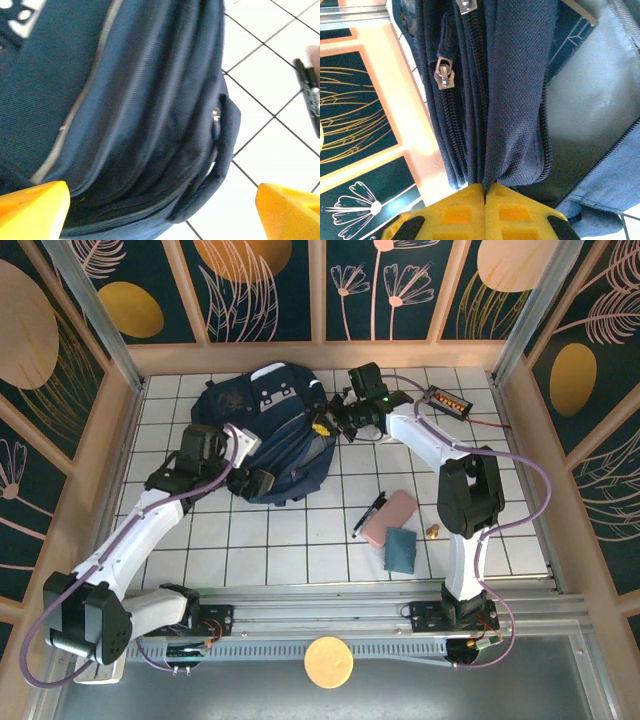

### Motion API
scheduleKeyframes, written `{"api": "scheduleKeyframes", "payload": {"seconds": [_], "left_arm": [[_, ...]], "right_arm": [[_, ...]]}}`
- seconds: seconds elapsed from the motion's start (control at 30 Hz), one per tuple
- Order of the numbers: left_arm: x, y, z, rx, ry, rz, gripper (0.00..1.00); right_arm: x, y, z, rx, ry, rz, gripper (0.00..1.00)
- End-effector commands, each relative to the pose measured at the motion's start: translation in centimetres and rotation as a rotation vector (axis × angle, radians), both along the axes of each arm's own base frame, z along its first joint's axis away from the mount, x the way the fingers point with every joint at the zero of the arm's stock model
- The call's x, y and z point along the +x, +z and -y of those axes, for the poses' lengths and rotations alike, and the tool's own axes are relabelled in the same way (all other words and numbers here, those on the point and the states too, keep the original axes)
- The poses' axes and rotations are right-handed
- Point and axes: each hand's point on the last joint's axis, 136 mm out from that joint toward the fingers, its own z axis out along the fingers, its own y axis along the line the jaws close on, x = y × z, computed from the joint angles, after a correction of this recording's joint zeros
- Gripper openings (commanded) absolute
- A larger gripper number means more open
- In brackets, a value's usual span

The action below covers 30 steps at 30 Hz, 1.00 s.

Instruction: Pack books, pencil case, and school supplies into a backpack

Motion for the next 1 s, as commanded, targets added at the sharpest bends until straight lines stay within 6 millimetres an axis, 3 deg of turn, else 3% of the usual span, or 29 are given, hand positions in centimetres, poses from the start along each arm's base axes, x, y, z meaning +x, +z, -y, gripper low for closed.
{"api": "scheduleKeyframes", "payload": {"seconds": [0.0,0.13,0.3,0.4,0.7,0.73,0.77,0.83,0.87,0.97], "left_arm": [[0.0,-0.3,2.0,0.003,-0.104,0.073,0.95],[0.6,-2.6,2.6,0.047,-0.107,0.079,0.91],[2.3,-5.2,1.6,0.133,-0.037,0.077,0.68],[3.1,-5.6,1.6,0.156,-0.032,0.086,0.56],[1.6,-9.8,2.7,0.184,-0.172,-0.031,0.58],[1.4,-10.3,2.8,0.189,-0.181,-0.038,0.55],[1.5,-10.4,2.8,0.188,-0.184,-0.04,0.44],[2.0,-10.4,3.0,0.178,-0.167,-0.044,0.06],[2.4,-10.3,3.1,0.168,-0.15,-0.049,0.0],[3.1,-9.1,4.0,0.126,-0.139,-0.081,0.0]], "right_arm": [[-0.1,6.7,-0.9,0.1,0.037,0.105,0.0],[-0.4,5.7,-0.6,0.081,0.036,0.085,0.0],[-0.9,4.7,-0.4,0.078,0.027,0.059,0.0],[-1.0,4.8,-0.3,0.072,0.024,0.059,0.0],[-0.7,4.7,-0.3,0.067,0.014,0.053,0.0],[-0.6,4.7,-0.2,0.067,0.011,0.052,0.0],[-0.6,4.6,-0.2,0.067,0.01,0.051,0.0],[-0.6,4.5,-0.1,0.065,0.008,0.048,0.0],[-0.6,4.3,0.1,0.061,0.005,0.047,0.0],[-0.4,3.8,1.4,0.039,-0.009,0.051,0.0]]}}
